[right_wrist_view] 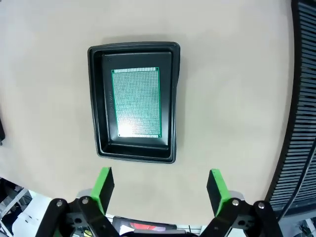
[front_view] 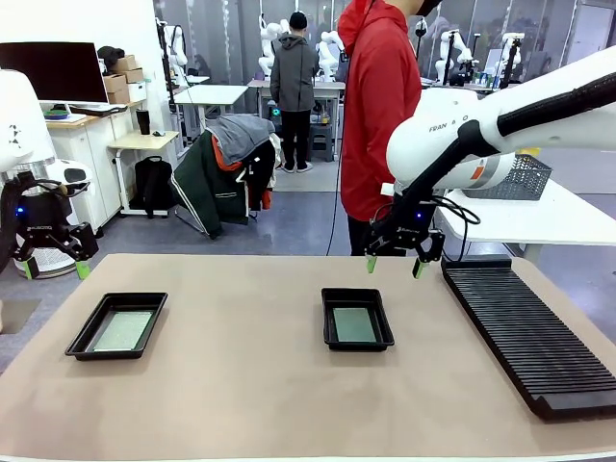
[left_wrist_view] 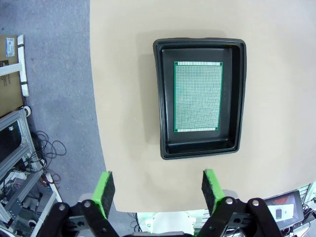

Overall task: Inspect and transfer BCBs to ESD trays.
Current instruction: Pick up the Blank PCB from the PCB Rack and place it in the right ESD tray.

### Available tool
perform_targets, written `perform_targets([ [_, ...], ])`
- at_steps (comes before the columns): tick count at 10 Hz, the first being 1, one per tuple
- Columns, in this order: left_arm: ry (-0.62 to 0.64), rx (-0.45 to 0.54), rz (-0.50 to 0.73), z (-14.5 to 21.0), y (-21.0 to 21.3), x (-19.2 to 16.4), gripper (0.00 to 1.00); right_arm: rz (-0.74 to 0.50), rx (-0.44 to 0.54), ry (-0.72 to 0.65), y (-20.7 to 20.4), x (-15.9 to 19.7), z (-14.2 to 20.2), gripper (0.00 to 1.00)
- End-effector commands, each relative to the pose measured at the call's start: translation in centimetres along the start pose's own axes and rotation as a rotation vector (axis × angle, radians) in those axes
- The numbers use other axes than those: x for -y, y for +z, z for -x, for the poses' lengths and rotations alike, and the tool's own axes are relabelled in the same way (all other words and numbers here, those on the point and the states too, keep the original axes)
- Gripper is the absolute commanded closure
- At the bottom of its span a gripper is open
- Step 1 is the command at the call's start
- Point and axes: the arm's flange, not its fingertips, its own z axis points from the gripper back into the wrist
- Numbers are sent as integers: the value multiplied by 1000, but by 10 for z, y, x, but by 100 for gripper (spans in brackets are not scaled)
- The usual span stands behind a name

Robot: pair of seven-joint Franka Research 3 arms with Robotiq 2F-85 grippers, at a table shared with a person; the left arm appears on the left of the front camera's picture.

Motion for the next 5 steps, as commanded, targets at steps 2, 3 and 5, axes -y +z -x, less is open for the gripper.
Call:
perform_targets([
  [2, 2, 4, 2, 1, 0, 1, 6, 0, 0, 0, 0, 0, 0, 0],
  [3, 2, 4, 2, 1, 0, 1, 6, 0, 0, 0, 0, 0, 0, 0],
  [5, 2, 4, 2, 1, 0, 1, 6, 0, 0, 0, 0, 0, 0, 0],
])
